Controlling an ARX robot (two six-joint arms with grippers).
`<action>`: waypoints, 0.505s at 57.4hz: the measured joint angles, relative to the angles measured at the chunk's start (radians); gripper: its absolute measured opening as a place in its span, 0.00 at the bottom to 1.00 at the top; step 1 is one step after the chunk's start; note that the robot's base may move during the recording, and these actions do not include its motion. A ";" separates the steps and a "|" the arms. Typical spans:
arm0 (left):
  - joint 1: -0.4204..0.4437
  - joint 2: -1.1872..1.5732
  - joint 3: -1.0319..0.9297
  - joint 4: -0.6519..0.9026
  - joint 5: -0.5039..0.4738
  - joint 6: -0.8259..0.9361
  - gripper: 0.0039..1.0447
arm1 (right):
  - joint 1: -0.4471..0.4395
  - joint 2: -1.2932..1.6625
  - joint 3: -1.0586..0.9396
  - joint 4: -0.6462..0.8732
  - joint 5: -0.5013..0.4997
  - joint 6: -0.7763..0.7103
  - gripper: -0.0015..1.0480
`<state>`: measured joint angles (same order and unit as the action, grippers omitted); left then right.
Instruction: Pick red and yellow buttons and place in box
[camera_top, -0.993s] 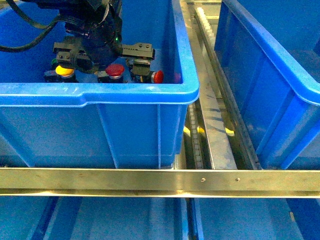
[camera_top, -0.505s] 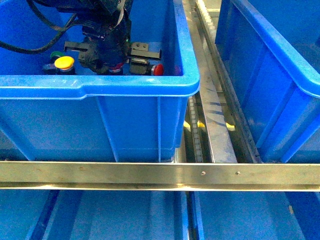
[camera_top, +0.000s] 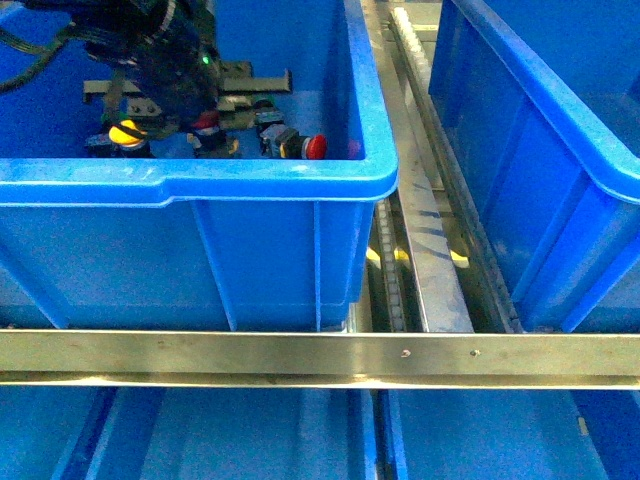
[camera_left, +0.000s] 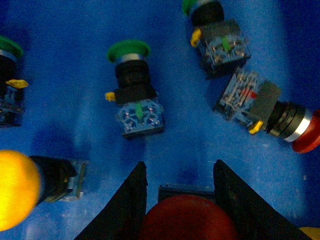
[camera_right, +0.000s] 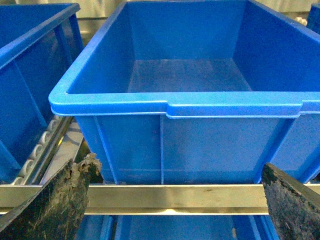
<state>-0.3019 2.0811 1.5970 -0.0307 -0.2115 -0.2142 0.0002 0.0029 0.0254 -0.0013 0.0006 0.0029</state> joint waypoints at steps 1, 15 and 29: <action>0.009 -0.022 -0.021 0.025 0.026 -0.022 0.31 | 0.000 0.000 0.000 0.000 0.000 0.000 0.94; 0.105 -0.294 -0.307 0.445 0.336 -0.296 0.31 | 0.000 0.000 0.000 0.000 0.000 0.000 0.94; 0.095 -0.346 -0.478 0.879 0.471 -0.739 0.31 | 0.000 0.000 0.000 0.000 0.000 0.000 0.94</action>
<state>-0.2073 1.7348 1.1187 0.8478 0.2592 -0.9531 0.0002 0.0029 0.0254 -0.0013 0.0006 0.0029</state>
